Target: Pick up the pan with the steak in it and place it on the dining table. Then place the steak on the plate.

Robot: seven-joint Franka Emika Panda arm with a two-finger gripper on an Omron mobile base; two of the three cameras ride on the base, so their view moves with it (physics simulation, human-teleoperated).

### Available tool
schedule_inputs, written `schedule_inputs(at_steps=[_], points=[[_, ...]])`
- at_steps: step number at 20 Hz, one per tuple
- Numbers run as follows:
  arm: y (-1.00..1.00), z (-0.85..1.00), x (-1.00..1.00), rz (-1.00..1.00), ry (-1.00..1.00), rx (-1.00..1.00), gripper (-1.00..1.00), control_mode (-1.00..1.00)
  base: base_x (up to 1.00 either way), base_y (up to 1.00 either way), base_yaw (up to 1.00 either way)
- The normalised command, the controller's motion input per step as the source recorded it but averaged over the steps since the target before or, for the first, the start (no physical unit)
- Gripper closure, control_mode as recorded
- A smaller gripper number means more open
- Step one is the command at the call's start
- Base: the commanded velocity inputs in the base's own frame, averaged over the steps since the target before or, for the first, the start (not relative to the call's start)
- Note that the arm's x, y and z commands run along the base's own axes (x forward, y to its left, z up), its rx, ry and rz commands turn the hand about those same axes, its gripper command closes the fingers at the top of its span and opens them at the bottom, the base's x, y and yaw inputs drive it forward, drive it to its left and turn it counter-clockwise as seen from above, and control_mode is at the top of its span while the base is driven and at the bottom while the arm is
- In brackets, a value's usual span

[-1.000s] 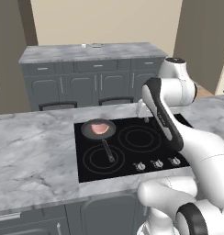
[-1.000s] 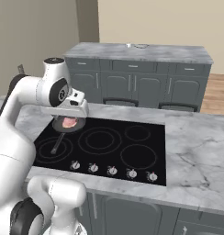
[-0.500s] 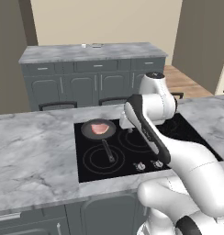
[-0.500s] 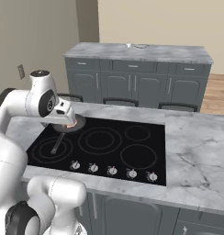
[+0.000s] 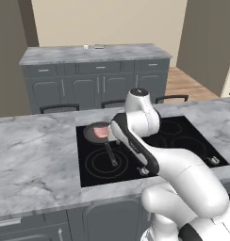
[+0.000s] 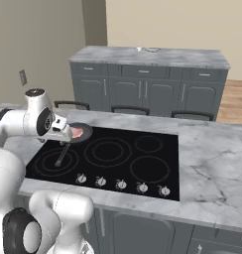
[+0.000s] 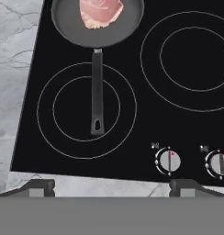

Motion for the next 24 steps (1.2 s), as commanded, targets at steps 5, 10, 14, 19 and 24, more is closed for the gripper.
schedule_inputs(at_steps=[5, 10, 14, 19, 24], points=[[0.25, -0.48, 0.28, 0.00, 0.00, 0.02, -1.00, -1.00, 0.00, 0.00, 0.00], [0.13, -0.52, 0.21, 0.00, 0.00, 0.01, -1.00, -1.00, 0.00, 0.00, 0.00], [0.14, -0.49, 0.25, 0.00, -0.01, 0.00, -1.00, -1.00, 0.00, 0.00, 0.00], [0.13, -0.45, 0.25, 0.00, -0.07, 0.00, -1.00, -1.00, 0.00, 0.00, 0.00], [0.00, -0.30, 0.18, 0.00, -0.13, -0.02, -1.00, -1.00, 0.00, 0.00, 0.00]])
